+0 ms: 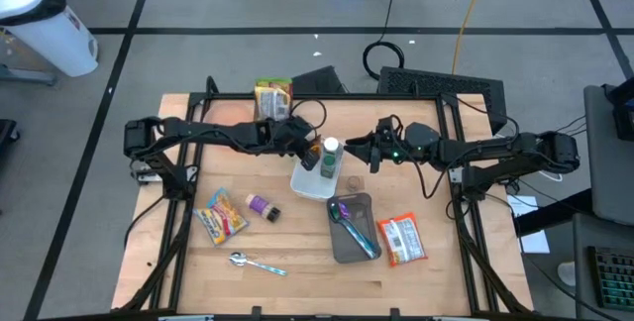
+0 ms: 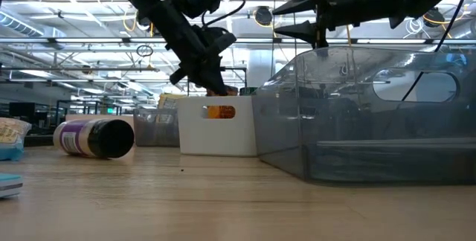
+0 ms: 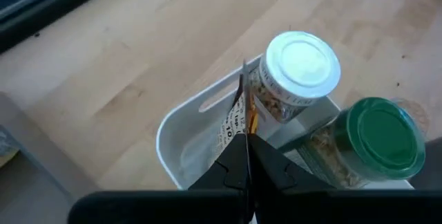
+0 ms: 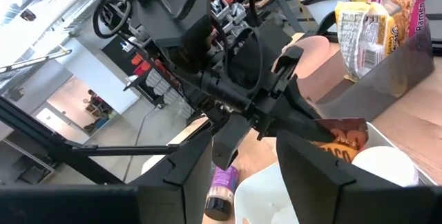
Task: Pick & Place Food Item
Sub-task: Put the orange seasoning pack into the white bin, then put the blue noodle pack into the top black bin
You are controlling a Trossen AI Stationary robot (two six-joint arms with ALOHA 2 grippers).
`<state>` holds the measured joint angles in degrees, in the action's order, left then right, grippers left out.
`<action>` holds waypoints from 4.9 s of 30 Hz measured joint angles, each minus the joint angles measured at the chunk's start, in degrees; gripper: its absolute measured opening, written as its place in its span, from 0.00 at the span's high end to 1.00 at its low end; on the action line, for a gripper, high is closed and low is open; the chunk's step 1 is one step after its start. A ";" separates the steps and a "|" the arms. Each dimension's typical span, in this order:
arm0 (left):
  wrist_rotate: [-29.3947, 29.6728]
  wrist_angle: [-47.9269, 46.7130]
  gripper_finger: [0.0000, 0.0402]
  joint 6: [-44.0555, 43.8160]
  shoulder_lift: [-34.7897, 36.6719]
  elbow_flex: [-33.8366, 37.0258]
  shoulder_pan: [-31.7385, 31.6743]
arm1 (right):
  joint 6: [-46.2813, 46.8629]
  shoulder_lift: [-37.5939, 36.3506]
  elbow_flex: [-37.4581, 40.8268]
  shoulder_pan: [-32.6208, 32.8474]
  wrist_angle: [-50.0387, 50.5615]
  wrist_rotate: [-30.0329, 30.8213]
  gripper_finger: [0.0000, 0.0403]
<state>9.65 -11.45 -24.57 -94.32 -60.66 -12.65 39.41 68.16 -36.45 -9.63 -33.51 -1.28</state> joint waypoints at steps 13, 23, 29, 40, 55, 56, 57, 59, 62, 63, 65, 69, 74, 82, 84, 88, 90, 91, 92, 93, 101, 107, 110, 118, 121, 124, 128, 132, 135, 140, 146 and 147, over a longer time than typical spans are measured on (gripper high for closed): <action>-0.69 1.86 0.99 1.70 -1.31 0.06 -0.02 | -0.19 0.00 0.00 0.00 0.48 0.09 0.61; -0.64 3.16 0.98 1.67 -2.21 0.04 -0.02 | 0.23 0.00 -0.02 0.00 0.82 0.05 0.61; -0.62 3.16 0.99 1.47 -2.23 0.04 -0.06 | 0.23 0.00 -0.02 0.00 0.82 0.04 0.61; -0.64 3.03 0.85 1.44 -2.23 0.07 -0.11 | 0.23 -0.02 -0.02 0.00 0.82 0.04 0.62; -5.32 2.98 0.63 3.36 -0.41 0.09 -2.94 | 0.03 0.00 -0.02 0.00 0.80 0.01 0.61; -5.67 3.02 0.63 4.20 0.14 0.09 -3.35 | 0.03 -0.01 -0.02 0.00 0.80 0.00 0.61; -6.14 3.09 0.62 4.91 0.92 0.09 -3.78 | 0.01 0.00 -0.02 0.00 0.80 0.00 0.61; -7.45 2.96 0.61 6.15 2.55 0.09 -4.67 | 0.02 0.00 -0.02 0.00 0.80 0.00 0.61; -10.14 2.85 0.61 6.84 5.60 0.09 -6.04 | 0.03 0.00 -0.02 0.02 0.80 -0.02 0.62; -11.11 2.72 0.61 6.87 6.75 0.09 -6.48 | 0.17 0.00 -0.02 0.02 0.80 -0.09 0.62; -13.31 1.73 0.61 6.87 9.32 0.09 -7.29 | 0.34 0.00 -0.02 0.02 0.80 -0.19 0.62; -18.66 -3.49 0.61 6.90 15.29 0.09 -8.54 | 0.43 0.00 -0.02 0.02 0.80 -0.22 0.62; -27.24 -17.54 0.61 11.31 23.38 0.07 -9.09 | 0.40 0.00 -0.02 0.02 0.86 -0.18 0.62; -30.55 -42.60 0.61 11.97 32.69 0.04 -7.33 | 0.27 0.00 -0.02 0.00 1.79 2.94 0.61; -30.47 -46.57 0.61 10.50 34.21 0.04 -6.29 | 0.24 0.00 -0.02 0.00 1.78 4.60 0.61; -30.36 -53.35 0.61 8.10 36.53 0.04 -3.52 | 0.25 0.00 -0.02 0.00 1.67 7.67 0.61; -30.29 -56.64 0.61 7.35 37.51 0.04 -1.92 | 0.24 0.00 -0.02 0.00 1.65 8.35 0.61; -30.19 -57.95 0.61 6.83 38.00 0.05 -0.99 | 0.23 0.00 -0.02 0.00 1.72 8.95 0.61; -30.11 -59.15 0.61 6.30 38.47 0.04 -0.09 | 0.12 0.00 -0.02 0.00 1.85 9.20 0.61; -30.12 -60.30 0.61 5.63 38.87 0.04 0.78 | 0.02 0.00 -0.02 0.00 1.88 9.65 0.61; -26.22 -63.78 0.61 -2.54 42.13 0.05 8.41 | -0.81 0.40 -0.02 0.00 1.82 10.49 0.61; -22.64 -65.40 0.61 -6.66 43.92 0.07 13.15 | 0.43 2.49 -0.02 0.36 0.54 10.38 0.61; -22.62 -65.32 0.61 -8.44 44.95 0.23 14.64 | 0.58 3.80 -0.02 1.21 -0.54 10.34 0.61; -23.90 -63.60 0.61 -12.15 50.72 13.70 14.96 | 0.51 7.12 -0.02 3.30 -4.88 10.19 0.61; -26.05 -59.76 0.61 -13.14 52.52 19.31 14.51 | 0.47 6.99 -0.02 3.54 -5.31 10.13 0.61; -26.57 -55.55 0.61 -13.25 53.29 23.26 13.64 | 0.47 7.08 -0.02 3.50 -5.31 10.05 0.61; -26.60 -51.66 0.61 -11.79 52.81 26.60 11.63 | 0.47 7.04 -0.02 3.11 -5.86 10.05 0.61; -26.54 -48.93 0.61 -9.57 51.97 28.51 8.57 | 0.47 7.04 -0.02 3.10 -5.74 10.03 0.61; -25.55 -48.86 0.61 -7.68 50.66 28.87 5.58 | 0.49 7.04 -0.02 3.10 -5.74 9.99 0.61; -24.72 -49.15 0.61 -2.51 47.62 28.87 0.24 | 0.83 7.04 -0.02 3.10 -5.73 7.40 0.61; -28.69 -49.95 0.61 4.58 42.02 28.87 -5.70 | 2.15 7.04 -0.02 3.25 -5.72 6.99 0.61; -29.16 -49.99 0.61 4.69 40.94 28.87 -6.55 | 2.15 7.04 -0.02 3.32 -5.72 7.02 0.61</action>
<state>-19.51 -61.44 -19.88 -53.39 -31.79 -19.20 41.56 75.20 -36.47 -6.31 -39.22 5.74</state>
